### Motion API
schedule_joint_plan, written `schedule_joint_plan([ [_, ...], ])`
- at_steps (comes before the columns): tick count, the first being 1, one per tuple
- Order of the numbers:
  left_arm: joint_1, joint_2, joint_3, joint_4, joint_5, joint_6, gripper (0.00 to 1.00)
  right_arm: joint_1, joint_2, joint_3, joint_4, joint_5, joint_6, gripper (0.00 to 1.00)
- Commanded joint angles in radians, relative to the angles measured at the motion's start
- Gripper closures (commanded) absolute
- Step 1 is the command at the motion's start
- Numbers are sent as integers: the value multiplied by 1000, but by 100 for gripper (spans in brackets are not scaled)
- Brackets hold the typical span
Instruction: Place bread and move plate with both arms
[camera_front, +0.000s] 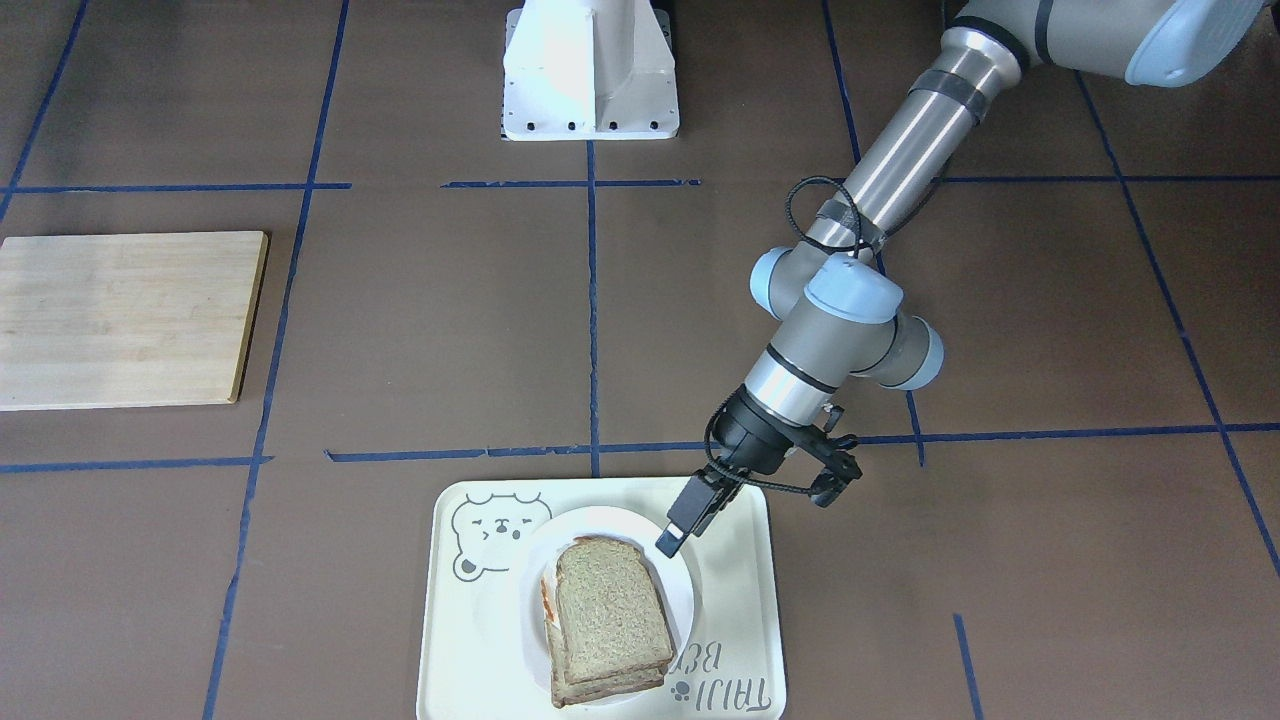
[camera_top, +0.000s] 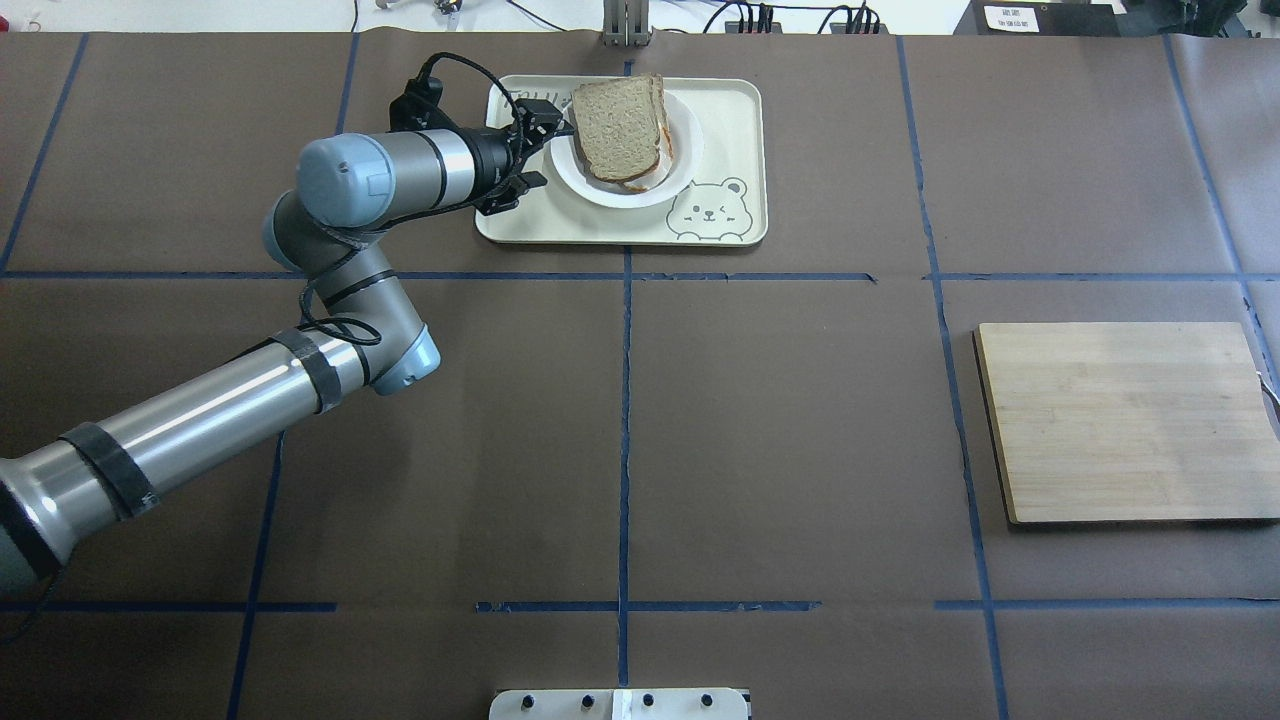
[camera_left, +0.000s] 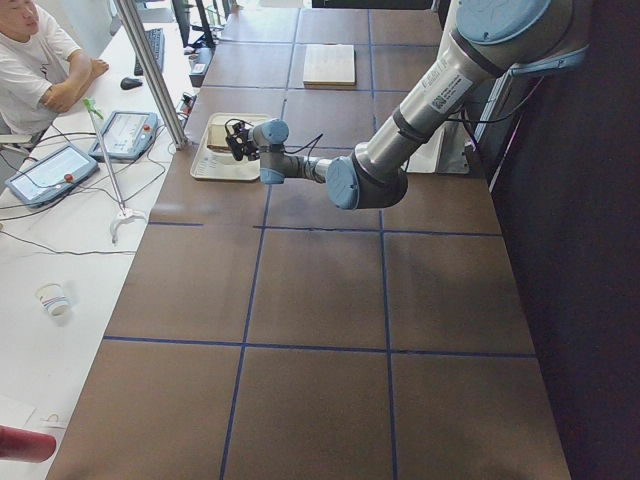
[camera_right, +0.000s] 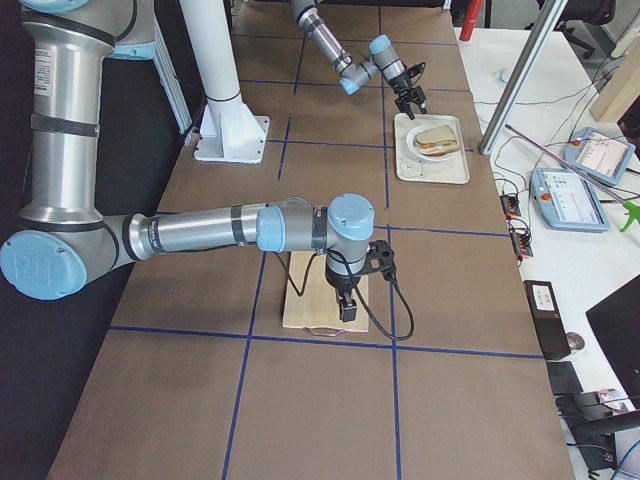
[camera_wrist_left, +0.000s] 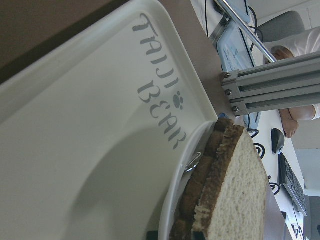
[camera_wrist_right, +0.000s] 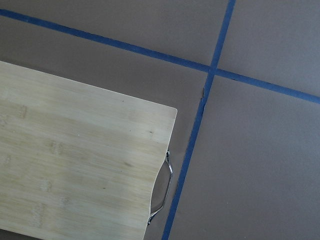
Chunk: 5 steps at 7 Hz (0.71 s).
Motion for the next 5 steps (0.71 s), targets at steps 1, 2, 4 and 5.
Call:
schedule_joint_plan([
  [1, -62, 115, -156, 62, -201, 57, 0, 0, 3, 0, 0, 0, 1, 0],
  [2, -138, 159, -225, 144, -343, 161, 0, 0, 3, 0, 0, 0, 1, 0],
  [4, -246, 288, -307, 223, -511, 496, 0, 0, 1, -1, 0, 0, 1, 0],
  [5, -299, 345, -307, 240, -582, 694, 0, 0, 1, -1, 0, 0, 1, 0],
])
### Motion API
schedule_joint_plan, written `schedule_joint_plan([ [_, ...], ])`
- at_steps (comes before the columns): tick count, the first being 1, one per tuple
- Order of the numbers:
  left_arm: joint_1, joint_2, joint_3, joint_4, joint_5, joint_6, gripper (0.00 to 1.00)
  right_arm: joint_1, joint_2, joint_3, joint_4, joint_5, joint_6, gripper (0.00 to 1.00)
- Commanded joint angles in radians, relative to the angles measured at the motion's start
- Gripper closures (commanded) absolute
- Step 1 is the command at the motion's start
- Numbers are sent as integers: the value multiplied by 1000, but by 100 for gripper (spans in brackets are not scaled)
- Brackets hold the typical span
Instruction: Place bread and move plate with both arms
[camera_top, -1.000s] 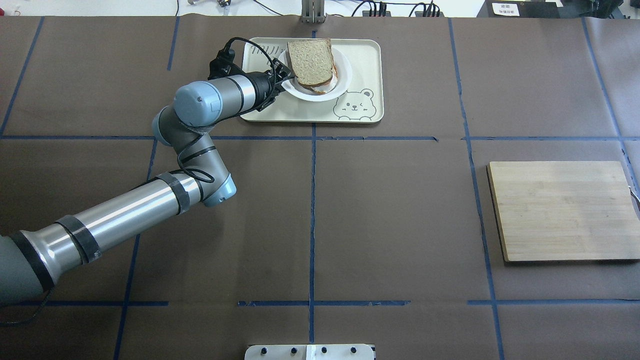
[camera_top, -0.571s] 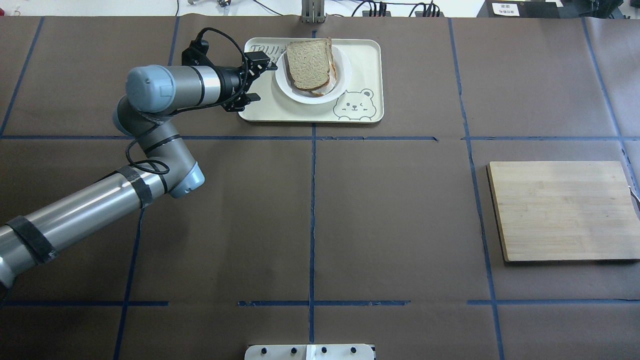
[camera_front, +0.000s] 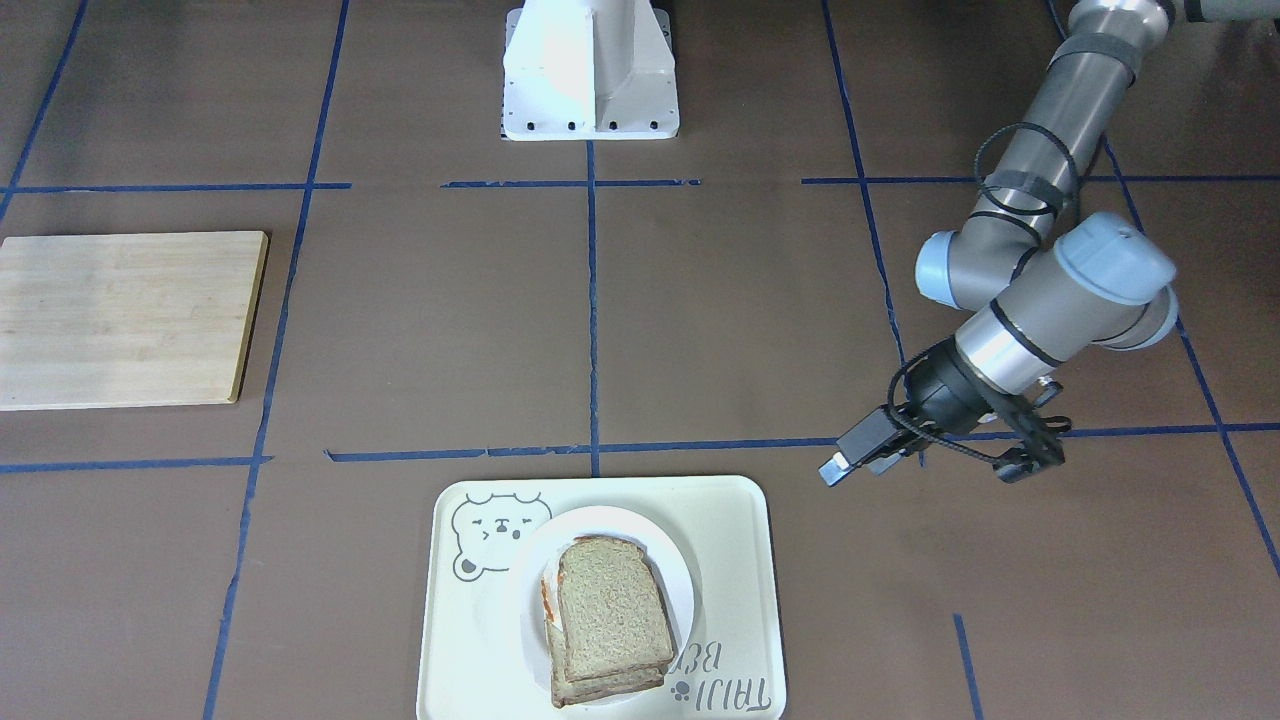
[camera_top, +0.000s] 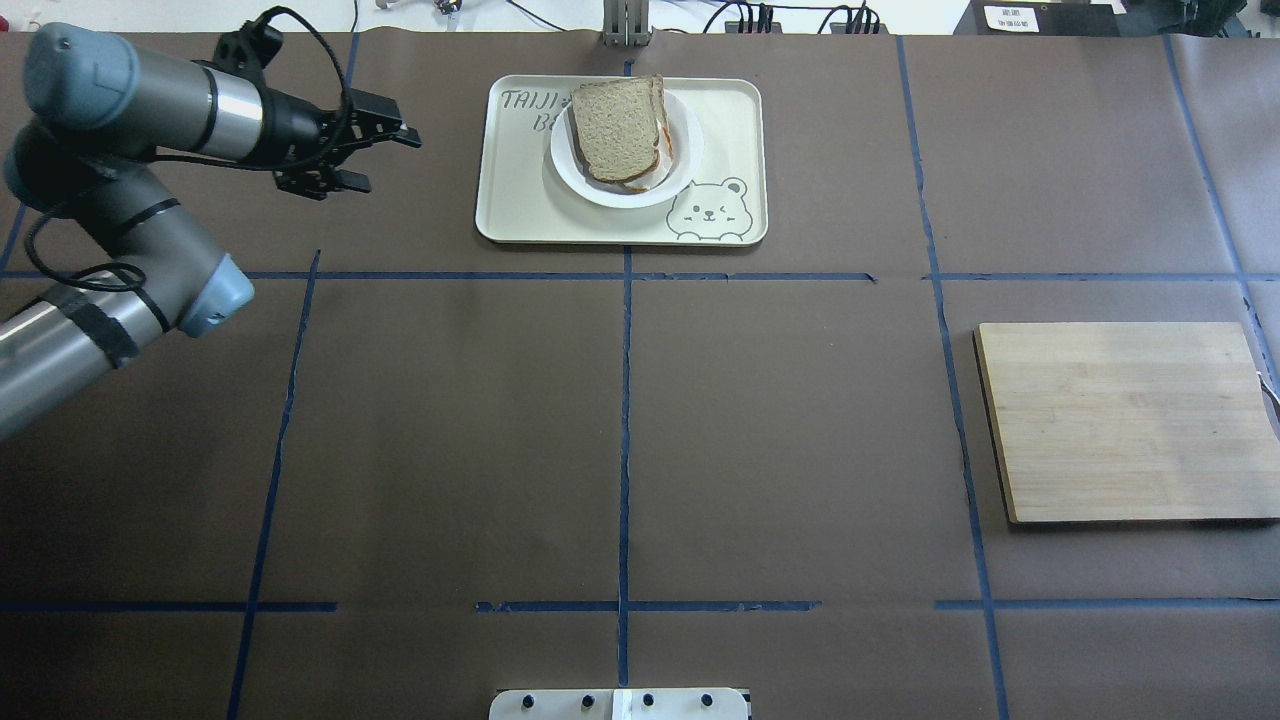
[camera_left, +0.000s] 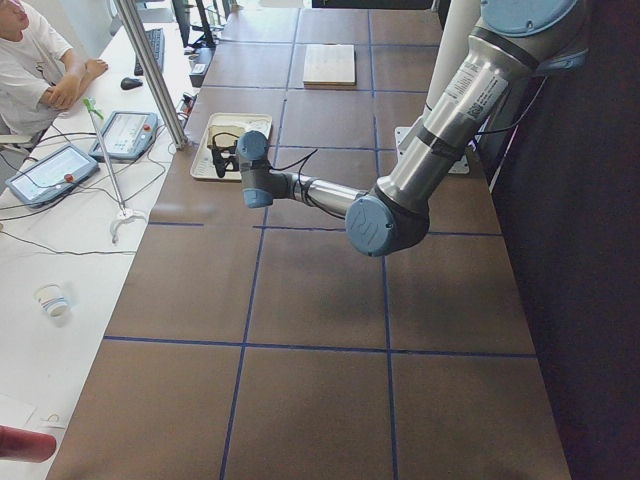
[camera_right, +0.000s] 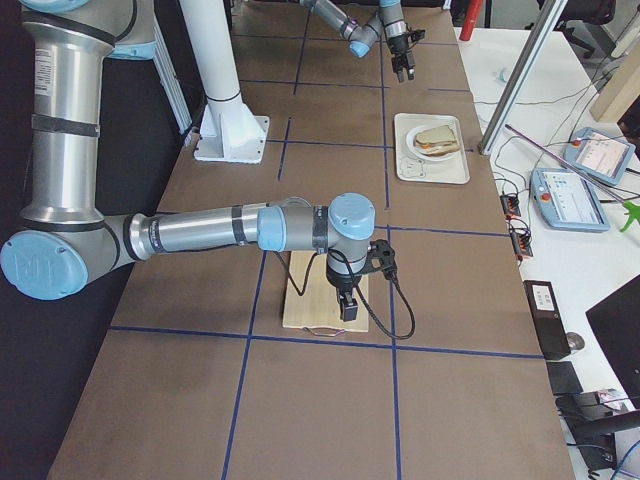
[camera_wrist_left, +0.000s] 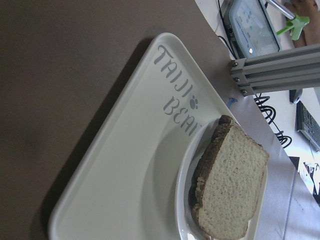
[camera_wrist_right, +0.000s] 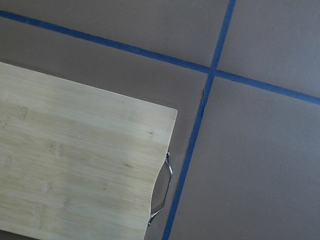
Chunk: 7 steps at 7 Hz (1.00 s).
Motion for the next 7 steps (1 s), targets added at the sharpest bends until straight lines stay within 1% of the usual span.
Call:
schedule_joint_plan([
  [1, -107, 118, -16, 82, -107, 412, 0, 0, 0, -2, -2, 0, 0, 0],
  [2, -151, 160, -16, 158, -107, 619, 0, 0, 0, -3, 0, 0, 0, 0],
  [5, -320, 230, -16, 433, -105, 1229, 0, 0, 0, -3, 0, 0, -2, 0],
  [6, -387, 232, -16, 548, -104, 1417, 0, 0, 0, -3, 0, 0, -2, 0],
  [7, -441, 232, -25, 661, -95, 1561, 0, 0, -2, 0, 0, 0, 0, 0],
])
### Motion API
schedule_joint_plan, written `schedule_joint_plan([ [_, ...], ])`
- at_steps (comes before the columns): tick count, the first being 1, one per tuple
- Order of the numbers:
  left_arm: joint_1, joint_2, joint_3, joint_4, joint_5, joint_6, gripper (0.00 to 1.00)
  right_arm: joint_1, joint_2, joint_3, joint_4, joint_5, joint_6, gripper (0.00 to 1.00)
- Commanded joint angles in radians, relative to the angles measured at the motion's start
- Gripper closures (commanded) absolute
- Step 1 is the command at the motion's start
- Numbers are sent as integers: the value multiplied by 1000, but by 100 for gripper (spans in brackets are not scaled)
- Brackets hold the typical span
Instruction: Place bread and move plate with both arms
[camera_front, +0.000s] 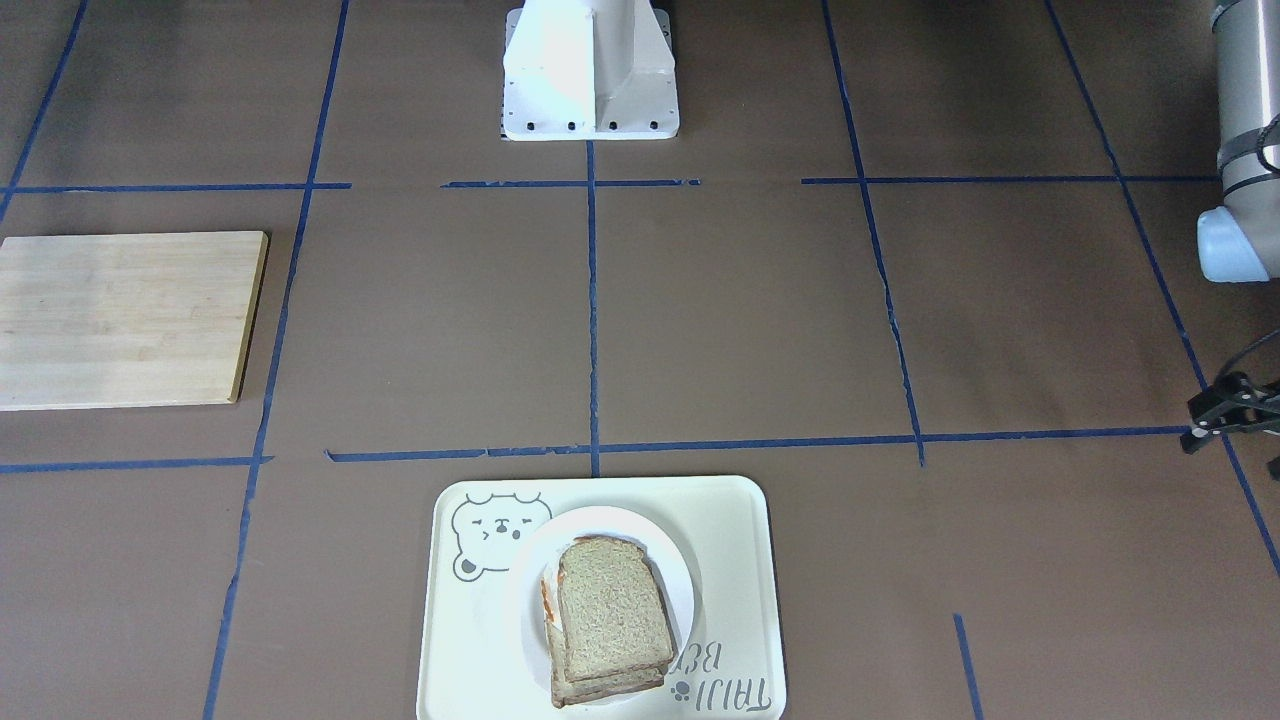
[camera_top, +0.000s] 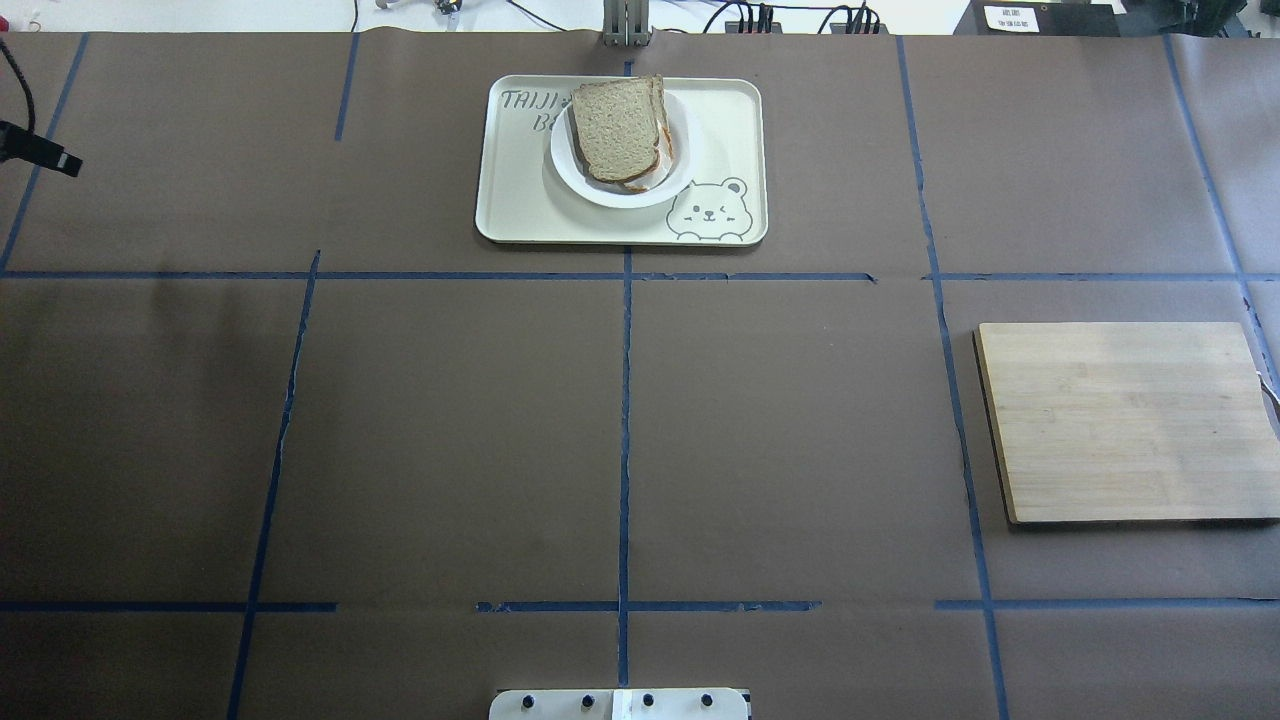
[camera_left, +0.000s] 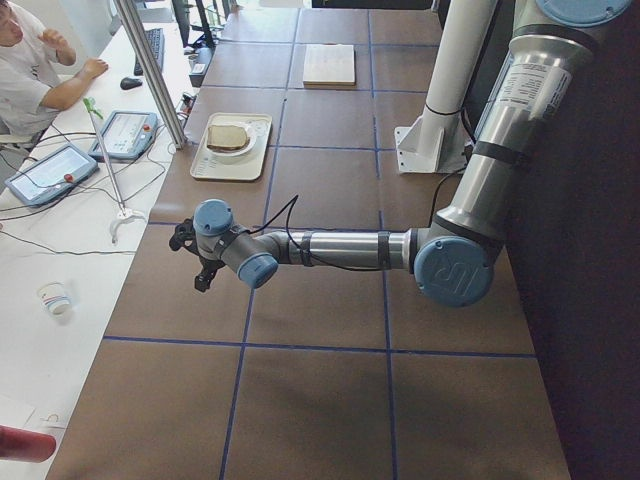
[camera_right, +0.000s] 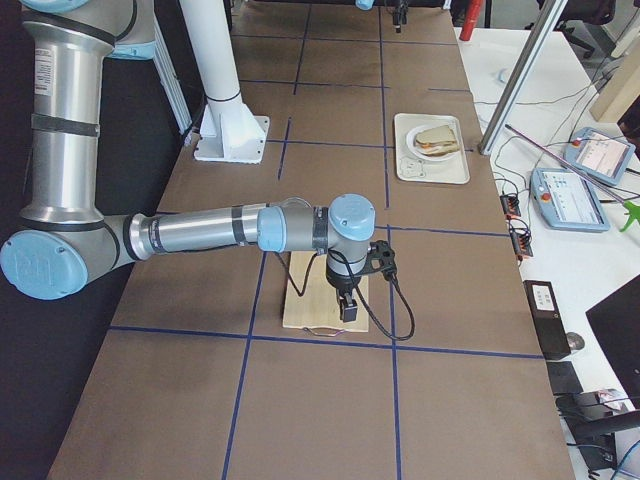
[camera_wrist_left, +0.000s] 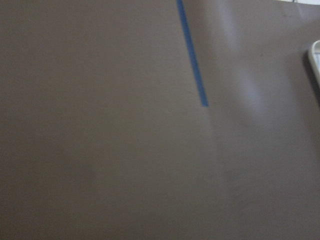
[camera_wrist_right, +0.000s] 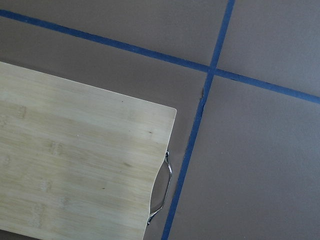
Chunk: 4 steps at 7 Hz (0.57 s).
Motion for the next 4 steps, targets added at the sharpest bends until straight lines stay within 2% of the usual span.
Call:
schedule_joint_plan([
  [1, -114, 5, -46, 274, 10, 302, 0, 0, -1, 4, 0, 0, 1, 0],
  [2, -151, 7, -130, 437, 38, 354, 0, 0, -1, 5, 0, 0, 1, 0],
  [3, -166, 75, -281, 634, 52, 354, 0, 0, -1, 5, 0, 0, -1, 0],
  [4, -173, 225, -459, 732, 52, 354, 0, 0, -1, 4, 0, 0, -1, 0],
])
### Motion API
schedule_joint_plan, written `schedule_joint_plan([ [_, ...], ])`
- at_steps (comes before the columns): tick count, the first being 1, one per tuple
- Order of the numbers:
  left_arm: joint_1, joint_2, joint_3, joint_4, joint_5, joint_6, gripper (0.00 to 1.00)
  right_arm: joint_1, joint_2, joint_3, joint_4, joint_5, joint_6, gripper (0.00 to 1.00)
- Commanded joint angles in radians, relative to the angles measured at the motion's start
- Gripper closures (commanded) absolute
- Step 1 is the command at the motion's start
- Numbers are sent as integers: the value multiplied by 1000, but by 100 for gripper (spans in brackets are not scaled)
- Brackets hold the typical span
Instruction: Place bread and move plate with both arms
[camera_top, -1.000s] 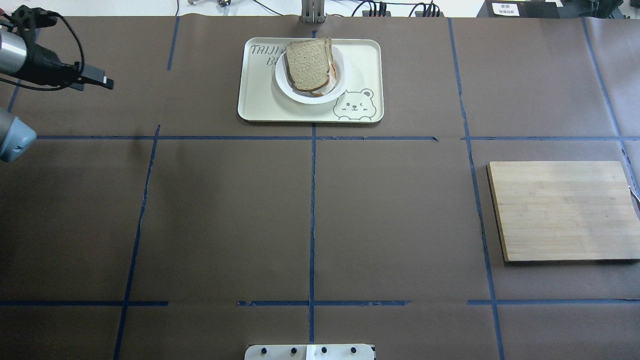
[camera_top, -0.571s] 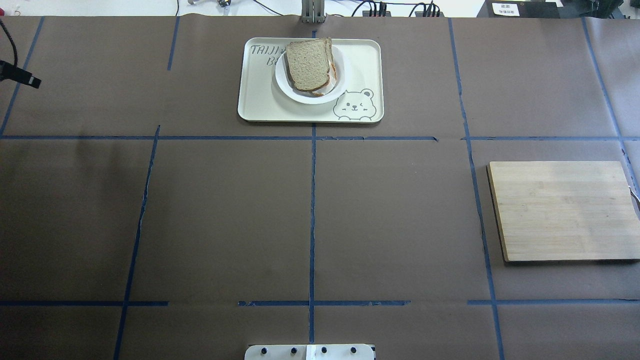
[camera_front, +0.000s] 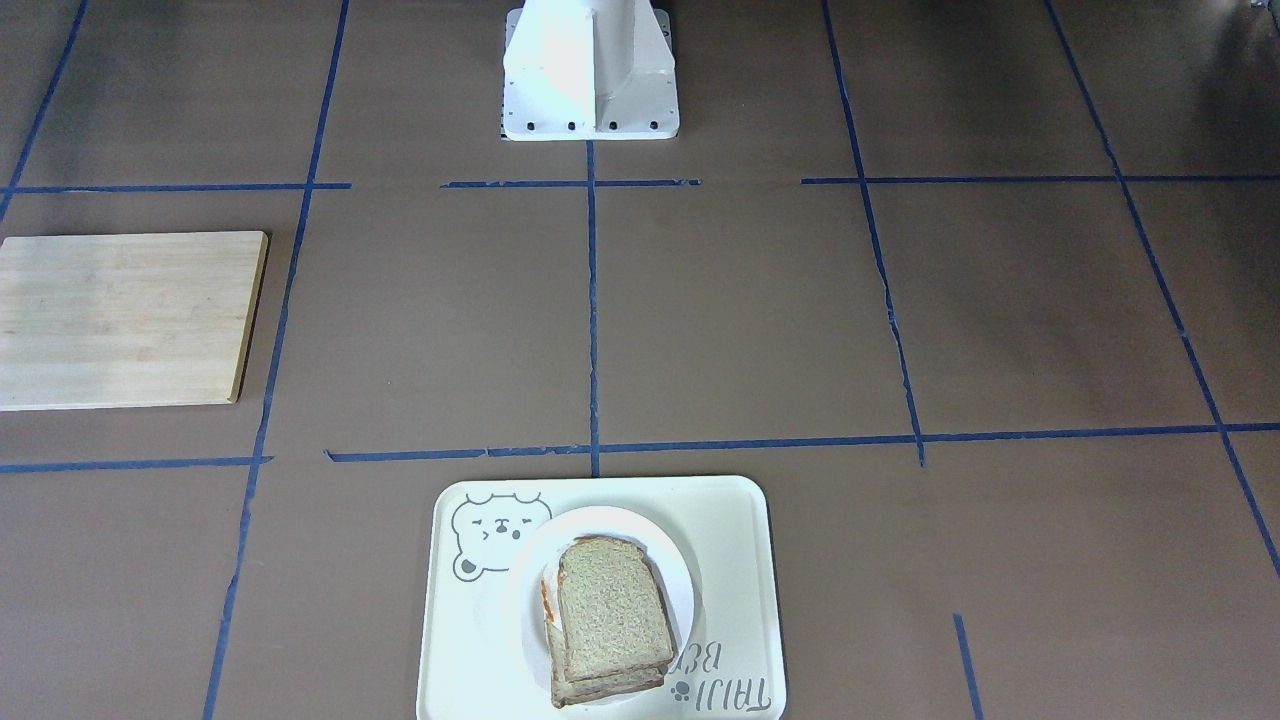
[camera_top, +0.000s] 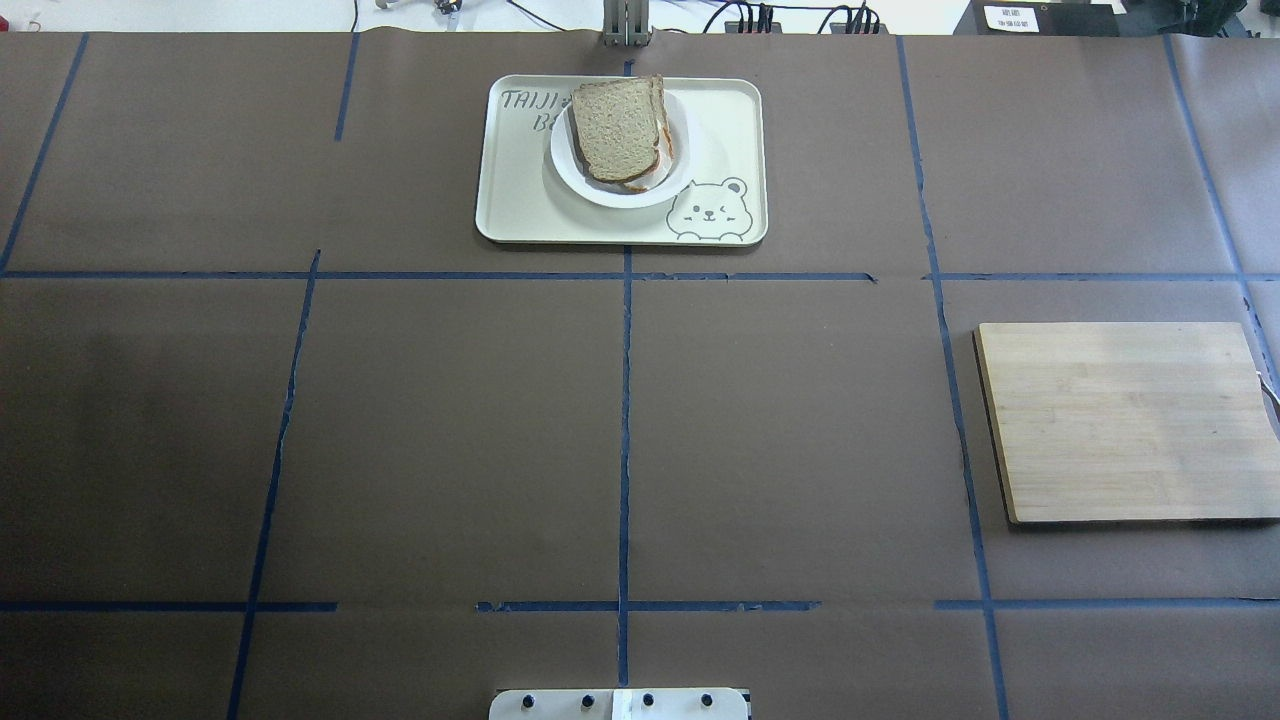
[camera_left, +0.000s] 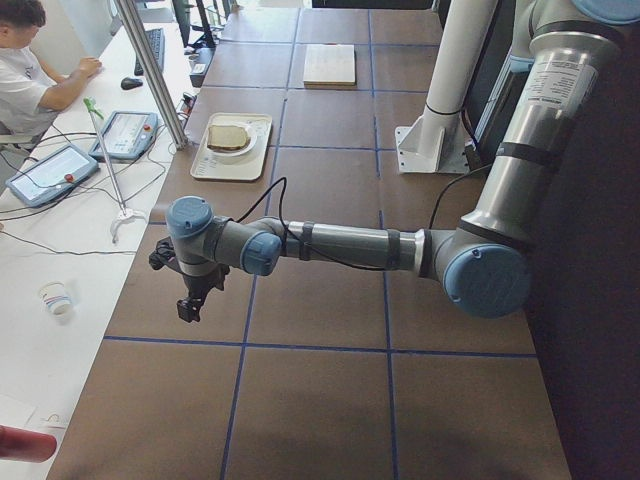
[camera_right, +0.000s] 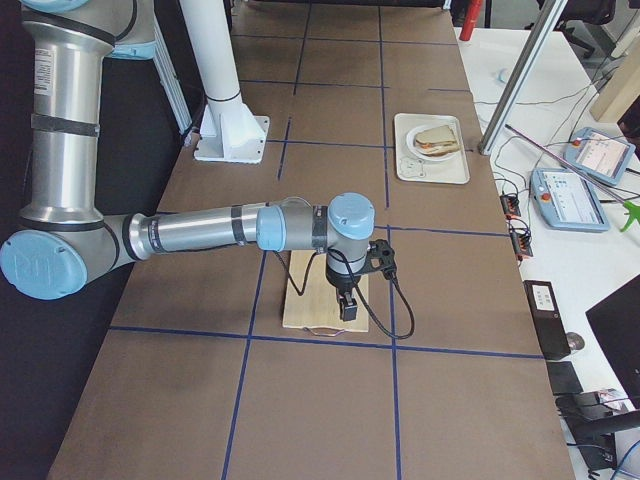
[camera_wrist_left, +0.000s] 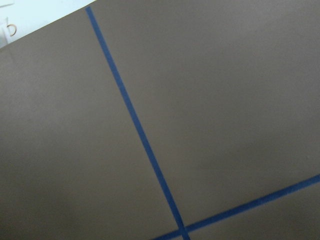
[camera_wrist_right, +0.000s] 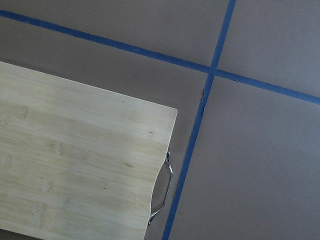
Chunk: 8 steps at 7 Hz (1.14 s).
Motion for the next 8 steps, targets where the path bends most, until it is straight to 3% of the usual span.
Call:
schedule_joint_plan([
  [1, -16, 251, -283, 164, -3, 8, 0, 0, 0, -2, 0, 0, -1, 0],
  [2, -16, 334, -314, 144, -15, 11, 0, 0, -5, -4, 0, 0, 1, 0],
  [3, -21, 351, -331, 141, -20, 12, 0, 0, -9, -5, -1, 0, 1, 0],
  [8, -29, 362, -337, 141, -17, 4, 0, 0, -12, -7, 0, 2, 1, 0],
])
